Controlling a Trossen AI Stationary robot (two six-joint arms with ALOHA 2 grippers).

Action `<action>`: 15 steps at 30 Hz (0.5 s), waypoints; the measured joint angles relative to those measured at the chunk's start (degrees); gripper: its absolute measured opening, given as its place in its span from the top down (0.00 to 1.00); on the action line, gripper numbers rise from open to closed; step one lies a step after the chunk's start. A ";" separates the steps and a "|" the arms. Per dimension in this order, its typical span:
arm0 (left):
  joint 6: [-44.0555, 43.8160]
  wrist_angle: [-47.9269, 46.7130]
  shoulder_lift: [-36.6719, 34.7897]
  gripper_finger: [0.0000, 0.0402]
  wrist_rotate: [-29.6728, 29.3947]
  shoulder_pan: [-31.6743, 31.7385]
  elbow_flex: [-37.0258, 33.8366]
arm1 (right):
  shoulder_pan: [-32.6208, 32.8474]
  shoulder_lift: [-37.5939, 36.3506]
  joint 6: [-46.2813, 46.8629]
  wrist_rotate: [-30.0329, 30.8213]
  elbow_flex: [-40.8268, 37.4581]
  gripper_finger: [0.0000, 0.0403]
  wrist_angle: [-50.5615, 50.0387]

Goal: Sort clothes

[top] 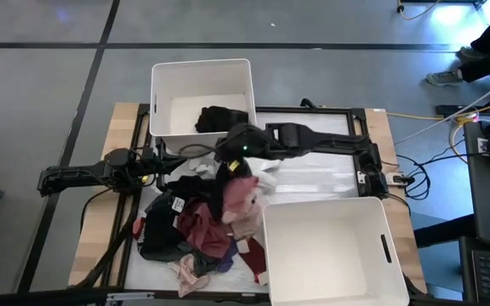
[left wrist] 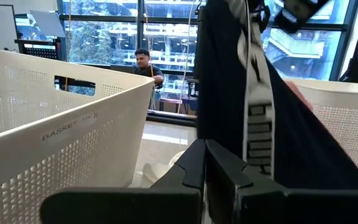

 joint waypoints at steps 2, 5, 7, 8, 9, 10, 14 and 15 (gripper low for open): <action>-0.26 0.01 0.00 0.99 0.00 0.00 0.02 | 0.05 0.00 -0.23 0.80 2.10 0.99 0.06; -1.26 0.01 0.00 0.99 0.00 0.00 0.00 | 0.10 -1.18 -0.61 1.68 2.15 0.98 1.85; -1.23 0.00 0.00 0.99 0.00 0.00 0.00 | 0.11 -1.84 -0.63 1.81 2.65 0.98 1.77; -1.23 0.00 0.00 0.99 0.00 0.00 0.00 | 0.12 -2.51 -0.48 2.53 2.66 0.98 1.91; -1.22 -0.01 0.01 0.99 0.00 0.00 0.00 | 0.12 -3.34 -0.44 3.25 2.34 0.98 1.70; -1.23 0.00 0.02 0.99 0.00 0.00 0.01 | 0.10 -3.88 -0.43 3.92 2.30 0.98 1.69; -1.19 0.01 0.00 0.99 0.00 0.00 0.00 | 0.12 -6.67 0.84 5.03 2.33 0.98 1.80; -1.19 -0.04 0.02 0.99 0.00 0.00 0.00 | 0.12 -7.48 1.35 4.98 2.30 0.98 1.73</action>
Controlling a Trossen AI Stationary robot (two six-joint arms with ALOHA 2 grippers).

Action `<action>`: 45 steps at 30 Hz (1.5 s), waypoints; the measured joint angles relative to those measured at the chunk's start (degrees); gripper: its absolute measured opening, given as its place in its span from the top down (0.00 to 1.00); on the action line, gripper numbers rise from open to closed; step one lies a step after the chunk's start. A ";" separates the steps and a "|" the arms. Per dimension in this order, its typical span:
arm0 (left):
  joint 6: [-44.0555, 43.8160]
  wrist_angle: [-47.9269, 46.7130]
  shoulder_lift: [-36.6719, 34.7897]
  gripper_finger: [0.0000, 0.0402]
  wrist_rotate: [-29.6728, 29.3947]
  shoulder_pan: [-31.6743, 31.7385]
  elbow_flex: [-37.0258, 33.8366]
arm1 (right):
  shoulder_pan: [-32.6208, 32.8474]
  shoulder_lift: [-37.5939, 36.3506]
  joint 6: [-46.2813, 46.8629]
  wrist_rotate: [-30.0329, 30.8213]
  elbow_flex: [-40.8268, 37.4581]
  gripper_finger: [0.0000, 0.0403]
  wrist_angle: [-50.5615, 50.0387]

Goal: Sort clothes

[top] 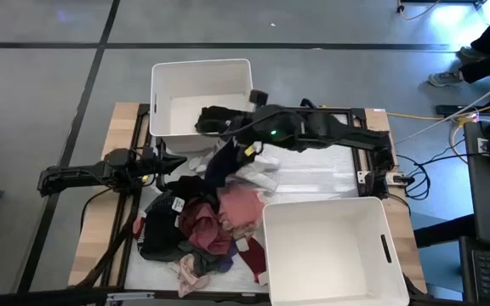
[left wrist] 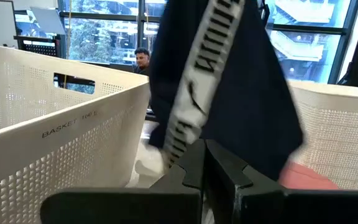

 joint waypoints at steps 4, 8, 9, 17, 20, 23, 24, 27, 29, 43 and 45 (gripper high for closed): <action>-0.15 0.01 0.00 0.99 0.00 0.00 0.00 | 0.02 -3.65 2.67 -0.25 0.02 0.98 -0.03; -0.28 0.02 0.00 0.99 0.00 -0.04 0.00 | 0.59 -7.42 6.36 -2.57 0.02 0.98 -0.91; -0.30 0.03 -0.01 0.99 0.00 -0.04 0.00 | 0.90 -8.33 7.32 -2.53 0.02 0.98 -1.34; -0.33 -0.02 0.00 0.99 0.00 -0.04 0.00 | 7.97 -14.71 11.73 1.08 0.02 0.98 -4.83; -0.39 -0.02 0.00 0.99 0.00 -0.04 0.00 | 11.60 -16.78 12.42 3.67 0.00 0.98 -5.54; -0.61 -0.02 0.00 0.99 0.00 -0.04 0.00 | 15.37 -18.97 13.97 4.28 0.00 0.98 -6.09; -0.61 -0.02 0.00 0.99 0.00 -0.04 0.00 | 16.69 -19.62 14.79 4.33 0.00 0.98 -6.49; -0.67 -0.01 0.00 0.99 0.00 -0.02 0.00 | 20.86 -20.91 16.70 4.31 0.00 0.98 -9.38; -0.74 -0.02 0.00 0.99 0.00 -0.02 0.00 | 23.49 -21.39 19.09 4.57 0.00 0.98 -11.31; -0.75 0.03 0.00 0.99 0.00 0.02 0.00 | 39.90 -22.40 23.82 7.93 0.22 0.98 -11.41; -0.74 0.07 -0.01 0.99 0.00 0.00 0.00 | 41.49 -23.22 21.32 11.77 0.22 0.98 -8.91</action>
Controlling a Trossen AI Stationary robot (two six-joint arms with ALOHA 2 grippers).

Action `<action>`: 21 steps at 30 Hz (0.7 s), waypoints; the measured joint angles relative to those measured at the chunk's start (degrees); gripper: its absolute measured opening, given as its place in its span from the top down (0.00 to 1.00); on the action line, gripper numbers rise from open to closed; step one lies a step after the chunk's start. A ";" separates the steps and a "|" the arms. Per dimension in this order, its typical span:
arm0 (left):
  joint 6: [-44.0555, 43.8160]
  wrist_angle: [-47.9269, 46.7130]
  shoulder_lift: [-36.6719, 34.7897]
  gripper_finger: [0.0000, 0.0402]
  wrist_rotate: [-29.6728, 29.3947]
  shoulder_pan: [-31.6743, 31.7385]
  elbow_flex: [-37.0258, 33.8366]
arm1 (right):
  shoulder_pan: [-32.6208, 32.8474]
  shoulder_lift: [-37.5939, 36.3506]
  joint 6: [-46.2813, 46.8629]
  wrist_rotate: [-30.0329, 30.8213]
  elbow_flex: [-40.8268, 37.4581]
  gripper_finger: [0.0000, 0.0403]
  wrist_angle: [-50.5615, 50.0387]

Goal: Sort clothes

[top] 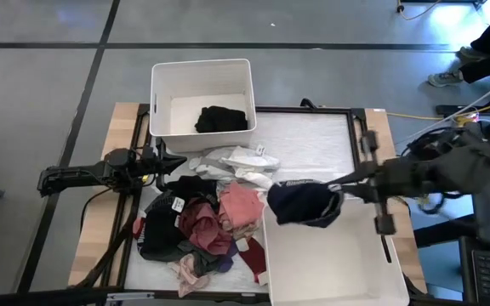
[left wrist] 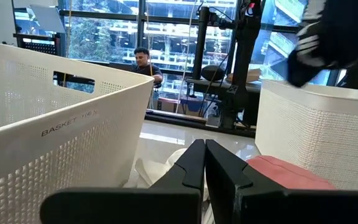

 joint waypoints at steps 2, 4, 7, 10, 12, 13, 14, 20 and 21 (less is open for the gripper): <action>0.15 0.01 0.00 0.99 0.00 0.00 0.01 | 1.28 -0.81 -2.26 4.32 0.09 0.98 2.35; 0.15 0.00 -0.01 0.99 0.00 0.00 0.00 | 2.52 -1.45 -3.44 6.75 0.13 0.98 3.64; 0.03 0.00 0.00 0.99 0.00 0.00 0.00 | 3.89 -1.92 -1.45 6.31 0.13 0.98 2.99; -0.01 0.00 0.01 0.99 0.00 0.00 0.00 | 5.36 -1.95 2.80 4.94 0.13 0.98 -1.08; -0.02 -0.02 0.01 0.99 0.00 0.00 0.00 | 6.43 -1.92 7.28 4.79 0.10 0.98 -6.09; -0.04 0.00 0.01 0.99 0.00 0.00 0.00 | 6.76 -1.82 10.32 4.81 -0.16 0.98 -8.68; -0.04 0.00 0.01 0.99 0.00 0.00 0.00 | 6.97 -1.77 13.37 4.87 -0.76 0.98 -11.13; -1.27 0.22 0.01 0.99 0.00 0.00 0.00 | 6.93 -1.29 31.79 4.44 -8.87 0.98 -22.95; -1.52 0.28 0.00 0.99 0.00 0.00 0.00 | 6.93 -1.29 34.47 4.42 -10.45 0.98 -24.09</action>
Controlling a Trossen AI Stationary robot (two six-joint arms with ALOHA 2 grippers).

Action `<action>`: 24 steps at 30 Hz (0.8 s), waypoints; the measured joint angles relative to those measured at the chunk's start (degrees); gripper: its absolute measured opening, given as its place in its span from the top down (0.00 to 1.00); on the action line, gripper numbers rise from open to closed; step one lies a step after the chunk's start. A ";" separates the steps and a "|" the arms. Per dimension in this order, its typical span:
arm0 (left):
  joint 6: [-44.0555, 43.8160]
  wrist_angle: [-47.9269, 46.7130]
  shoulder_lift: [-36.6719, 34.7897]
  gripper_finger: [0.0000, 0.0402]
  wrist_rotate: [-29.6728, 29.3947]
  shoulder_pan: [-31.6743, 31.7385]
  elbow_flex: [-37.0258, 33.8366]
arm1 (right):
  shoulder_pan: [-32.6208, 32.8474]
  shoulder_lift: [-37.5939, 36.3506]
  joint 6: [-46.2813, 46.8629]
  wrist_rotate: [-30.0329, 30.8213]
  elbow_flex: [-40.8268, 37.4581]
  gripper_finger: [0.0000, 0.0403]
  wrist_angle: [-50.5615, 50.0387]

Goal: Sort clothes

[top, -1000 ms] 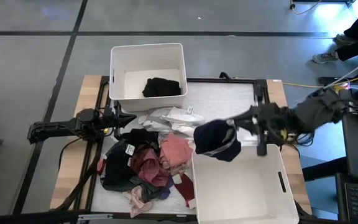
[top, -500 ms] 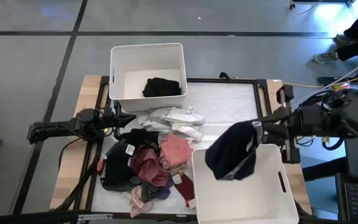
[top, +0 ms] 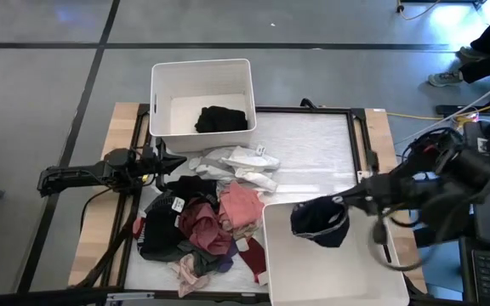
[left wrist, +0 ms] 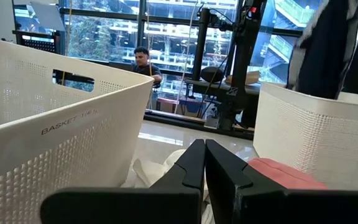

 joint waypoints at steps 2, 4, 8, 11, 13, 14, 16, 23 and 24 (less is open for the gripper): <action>-0.19 0.14 0.01 0.99 0.00 0.00 0.00 | 0.02 -0.10 4.96 -0.12 -3.84 0.98 -1.28; -0.23 0.30 0.01 0.99 0.00 0.00 0.00 | 0.02 -0.11 9.17 -0.67 -8.29 0.98 -1.51; -0.44 1.61 -0.01 0.99 0.00 -0.06 0.00 | -0.02 -0.07 15.00 -3.43 -18.88 0.98 -1.07; -2.65 1.46 0.01 0.99 0.00 -0.09 0.00 | -0.04 -0.04 19.99 -4.35 -27.55 0.98 -0.19; -3.07 1.93 0.00 0.99 0.04 -0.09 0.00 | 0.01 -0.04 22.76 -5.34 -32.85 0.98 1.60; -3.05 2.28 0.01 0.99 0.24 -0.09 0.00 | 0.02 -0.04 23.38 -6.03 -35.52 0.98 2.97; -3.03 3.23 -0.01 0.99 0.99 -0.09 0.00 | 0.00 -0.04 23.51 -7.48 -40.63 0.98 6.94; -1.52 4.44 0.01 0.99 4.43 -0.09 0.00 | -0.85 -0.04 19.39 -11.46 -54.35 0.98 23.38; -1.50 4.46 0.01 0.99 4.80 -0.13 0.00 | -0.99 -0.04 19.25 -12.13 -55.34 0.98 24.25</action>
